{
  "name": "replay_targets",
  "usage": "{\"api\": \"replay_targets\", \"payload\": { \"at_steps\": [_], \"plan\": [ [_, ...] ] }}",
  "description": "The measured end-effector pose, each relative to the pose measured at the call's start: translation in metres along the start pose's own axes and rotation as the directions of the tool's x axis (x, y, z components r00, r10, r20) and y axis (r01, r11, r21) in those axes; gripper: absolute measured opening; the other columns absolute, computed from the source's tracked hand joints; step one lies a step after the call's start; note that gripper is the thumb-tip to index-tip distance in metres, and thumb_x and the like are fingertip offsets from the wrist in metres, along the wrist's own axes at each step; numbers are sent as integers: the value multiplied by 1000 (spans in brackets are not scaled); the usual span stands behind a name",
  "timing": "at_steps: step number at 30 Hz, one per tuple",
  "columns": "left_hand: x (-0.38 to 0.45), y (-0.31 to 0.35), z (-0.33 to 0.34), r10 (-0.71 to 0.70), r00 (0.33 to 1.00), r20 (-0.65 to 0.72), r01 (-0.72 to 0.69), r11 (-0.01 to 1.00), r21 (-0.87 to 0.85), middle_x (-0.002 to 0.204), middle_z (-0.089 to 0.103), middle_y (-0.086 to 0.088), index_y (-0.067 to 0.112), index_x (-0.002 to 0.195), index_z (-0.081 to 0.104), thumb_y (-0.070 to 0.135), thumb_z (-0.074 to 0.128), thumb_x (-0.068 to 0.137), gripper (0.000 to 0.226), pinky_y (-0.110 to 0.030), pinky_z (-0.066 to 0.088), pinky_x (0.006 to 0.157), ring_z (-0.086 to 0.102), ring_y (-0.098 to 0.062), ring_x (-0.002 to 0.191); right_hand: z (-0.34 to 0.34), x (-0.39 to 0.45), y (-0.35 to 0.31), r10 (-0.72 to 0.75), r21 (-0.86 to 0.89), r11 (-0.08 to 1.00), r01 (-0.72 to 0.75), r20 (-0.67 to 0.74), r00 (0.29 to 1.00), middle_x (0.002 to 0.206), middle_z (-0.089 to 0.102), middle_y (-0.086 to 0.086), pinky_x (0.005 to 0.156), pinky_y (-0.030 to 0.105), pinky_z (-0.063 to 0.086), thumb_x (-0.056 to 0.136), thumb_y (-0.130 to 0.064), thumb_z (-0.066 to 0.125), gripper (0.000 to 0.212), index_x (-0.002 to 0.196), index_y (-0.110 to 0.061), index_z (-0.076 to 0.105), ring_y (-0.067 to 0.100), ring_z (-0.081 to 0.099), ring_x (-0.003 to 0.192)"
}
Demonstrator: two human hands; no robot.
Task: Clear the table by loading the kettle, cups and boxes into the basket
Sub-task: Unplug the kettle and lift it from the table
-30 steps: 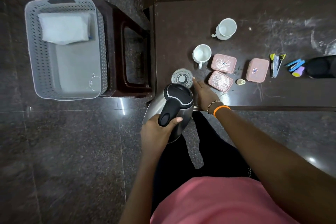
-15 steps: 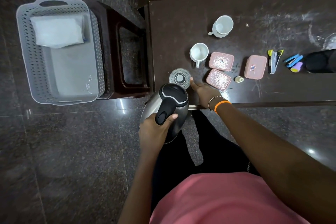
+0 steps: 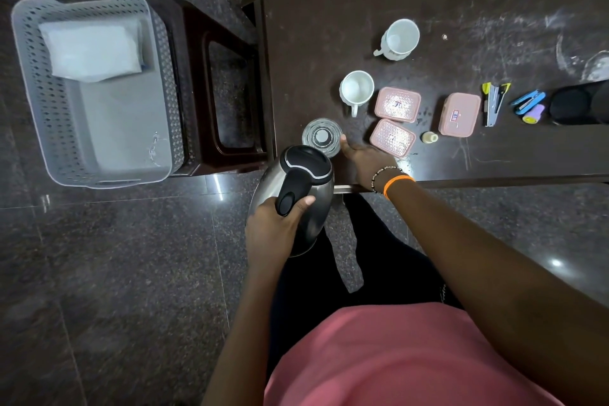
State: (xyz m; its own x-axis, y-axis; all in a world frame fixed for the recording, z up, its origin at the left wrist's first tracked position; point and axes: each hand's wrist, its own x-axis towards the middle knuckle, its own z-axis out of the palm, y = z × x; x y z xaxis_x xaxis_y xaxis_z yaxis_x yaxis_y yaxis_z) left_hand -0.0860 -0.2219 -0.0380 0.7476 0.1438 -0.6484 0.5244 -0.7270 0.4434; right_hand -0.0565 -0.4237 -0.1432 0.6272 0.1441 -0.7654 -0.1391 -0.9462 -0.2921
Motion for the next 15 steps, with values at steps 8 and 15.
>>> {"api": "replay_targets", "payload": {
  "at_steps": [8, 15],
  "plan": [
    [1, 1, 0, -3, 1000, 10, 3, 1000, -2, 46, 38, 6, 20, 49, 34, 62, 67, 69, 57, -31, 31, 51, 39, -17, 48, -1, 1, 0, 6, 7, 1000, -6, 9, 1000, 152, 31, 4, 99, 45, 45, 84, -3, 44, 79, 149, -24, 3, 32, 43, 131],
    [0, 1, 0, -23, 1000, -2, 23, 1000, -4, 46, 39, 7, 19, 50, 35, 63, 65, 68, 57, -29, 31, 49, 40, -16, 46, -1, 1, -1, 10, 5, 1000, -10, 14, 1000, 150, 33, 6, 97, 45, 45, 85, -3, 44, 79, 149, -24, 3, 34, 44, 129]
  ]
}}
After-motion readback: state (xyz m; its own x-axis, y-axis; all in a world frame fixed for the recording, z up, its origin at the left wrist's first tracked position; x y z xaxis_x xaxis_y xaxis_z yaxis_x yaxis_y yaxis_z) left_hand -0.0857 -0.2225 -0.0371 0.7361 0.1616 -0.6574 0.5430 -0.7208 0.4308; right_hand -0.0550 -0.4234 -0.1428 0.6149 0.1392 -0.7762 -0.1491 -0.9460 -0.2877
